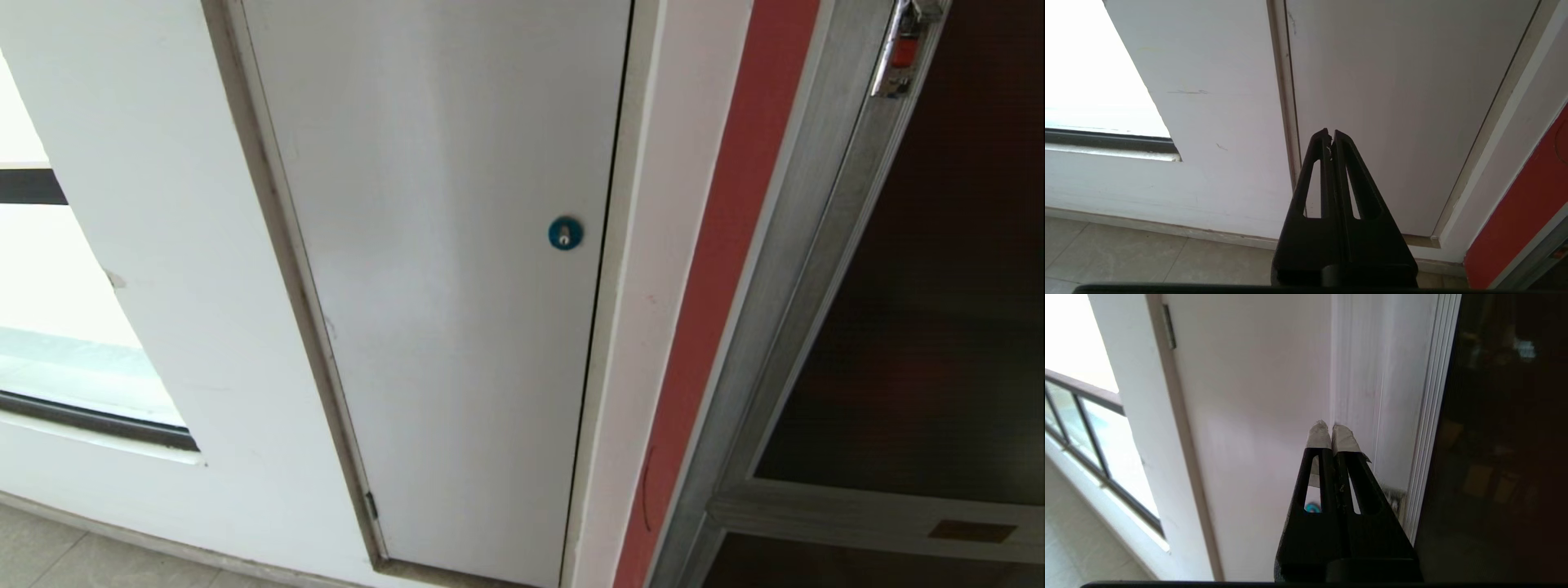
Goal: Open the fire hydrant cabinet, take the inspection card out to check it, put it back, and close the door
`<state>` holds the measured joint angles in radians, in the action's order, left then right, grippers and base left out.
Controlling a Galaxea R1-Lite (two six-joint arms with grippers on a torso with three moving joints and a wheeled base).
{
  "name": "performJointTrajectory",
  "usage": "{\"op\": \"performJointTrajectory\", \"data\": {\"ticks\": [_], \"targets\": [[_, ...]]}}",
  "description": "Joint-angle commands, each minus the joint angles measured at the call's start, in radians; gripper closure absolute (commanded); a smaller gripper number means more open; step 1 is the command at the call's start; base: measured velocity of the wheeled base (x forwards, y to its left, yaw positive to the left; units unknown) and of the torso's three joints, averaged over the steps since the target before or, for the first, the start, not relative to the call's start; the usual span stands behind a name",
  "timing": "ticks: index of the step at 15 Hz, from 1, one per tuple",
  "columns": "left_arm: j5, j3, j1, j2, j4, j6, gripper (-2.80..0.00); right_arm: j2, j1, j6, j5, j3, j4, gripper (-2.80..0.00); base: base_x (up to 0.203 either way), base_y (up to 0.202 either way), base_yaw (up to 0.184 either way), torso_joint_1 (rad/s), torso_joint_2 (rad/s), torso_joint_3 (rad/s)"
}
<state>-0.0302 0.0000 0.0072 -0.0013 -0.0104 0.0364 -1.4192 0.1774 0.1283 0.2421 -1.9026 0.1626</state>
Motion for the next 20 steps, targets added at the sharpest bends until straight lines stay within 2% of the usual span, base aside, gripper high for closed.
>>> {"op": "performJointTrajectory", "data": {"ticks": [1,4,9,12,20], "targets": [[0.000,0.006,0.000,0.001,0.000,0.000,0.00,-0.070,0.000,-0.001,-0.013,-0.049,-0.010,0.00,0.000,0.000,0.000,0.000,0.00,0.000],[0.000,0.006,0.000,0.001,0.000,-0.001,0.00,-0.107,0.000,-0.002,-0.077,-0.050,-0.126,0.00,0.000,0.000,0.000,0.000,0.00,0.000],[0.000,0.006,0.000,0.001,0.000,0.000,0.00,-0.115,-0.001,-0.005,-0.100,-0.049,-0.165,0.00,0.000,0.000,0.000,0.000,0.00,0.000],[0.000,0.006,0.000,0.001,0.000,0.000,0.00,-0.136,-0.006,-0.007,-0.143,-0.049,-0.237,0.00,0.000,0.000,0.000,0.000,0.00,0.000],[0.000,0.006,0.000,0.001,0.000,0.000,0.00,-0.169,-0.021,-0.029,-0.190,-0.049,-0.243,0.00,0.000,0.000,0.000,0.000,0.00,0.000]]}}
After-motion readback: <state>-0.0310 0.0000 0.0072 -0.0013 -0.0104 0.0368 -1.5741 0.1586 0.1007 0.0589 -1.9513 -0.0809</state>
